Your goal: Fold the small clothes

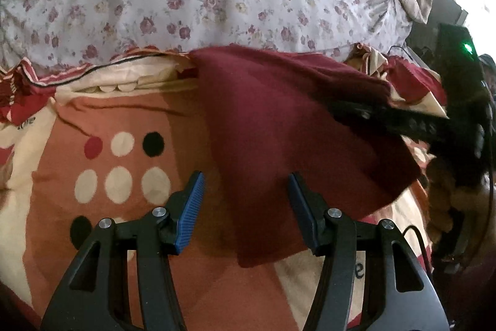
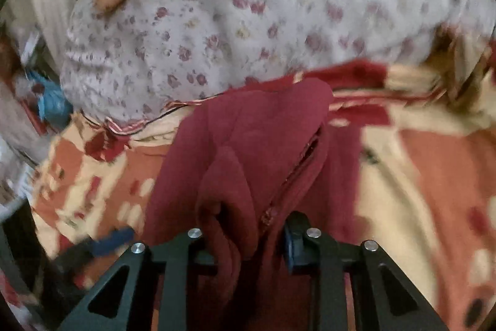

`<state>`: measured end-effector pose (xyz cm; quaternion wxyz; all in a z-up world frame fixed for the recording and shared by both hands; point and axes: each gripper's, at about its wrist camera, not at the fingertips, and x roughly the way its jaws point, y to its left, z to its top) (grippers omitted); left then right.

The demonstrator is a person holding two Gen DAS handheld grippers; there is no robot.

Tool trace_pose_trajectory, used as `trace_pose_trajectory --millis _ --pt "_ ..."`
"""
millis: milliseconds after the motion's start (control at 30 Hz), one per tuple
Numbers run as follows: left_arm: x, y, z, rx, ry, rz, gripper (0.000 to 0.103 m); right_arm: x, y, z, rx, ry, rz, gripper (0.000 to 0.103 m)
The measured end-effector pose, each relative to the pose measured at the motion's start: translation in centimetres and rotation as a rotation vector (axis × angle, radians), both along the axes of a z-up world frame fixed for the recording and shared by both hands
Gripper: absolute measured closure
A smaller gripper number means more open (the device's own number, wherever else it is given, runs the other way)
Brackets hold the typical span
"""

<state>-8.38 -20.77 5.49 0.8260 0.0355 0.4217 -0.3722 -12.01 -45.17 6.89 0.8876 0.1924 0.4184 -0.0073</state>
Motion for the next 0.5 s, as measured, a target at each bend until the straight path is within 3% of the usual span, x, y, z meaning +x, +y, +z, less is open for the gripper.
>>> trace_pose_trajectory --millis 200,300,367,500 --pt "0.3 -0.6 -1.0 -0.001 0.041 -0.001 0.039 -0.7 -2.3 -3.4 0.037 0.043 -0.085 0.074" --pt "0.1 -0.6 -0.8 0.010 0.023 0.002 0.039 -1.9 -2.8 -2.5 0.083 0.052 -0.098 0.063" --pt "0.0 -0.6 -0.8 0.011 0.021 0.003 0.040 -2.9 -3.0 -1.4 0.060 0.063 -0.134 0.054" --pt "0.1 -0.7 -0.9 0.015 0.019 0.003 0.040 -4.9 -2.5 2.1 -0.032 -0.006 -0.174 0.054"
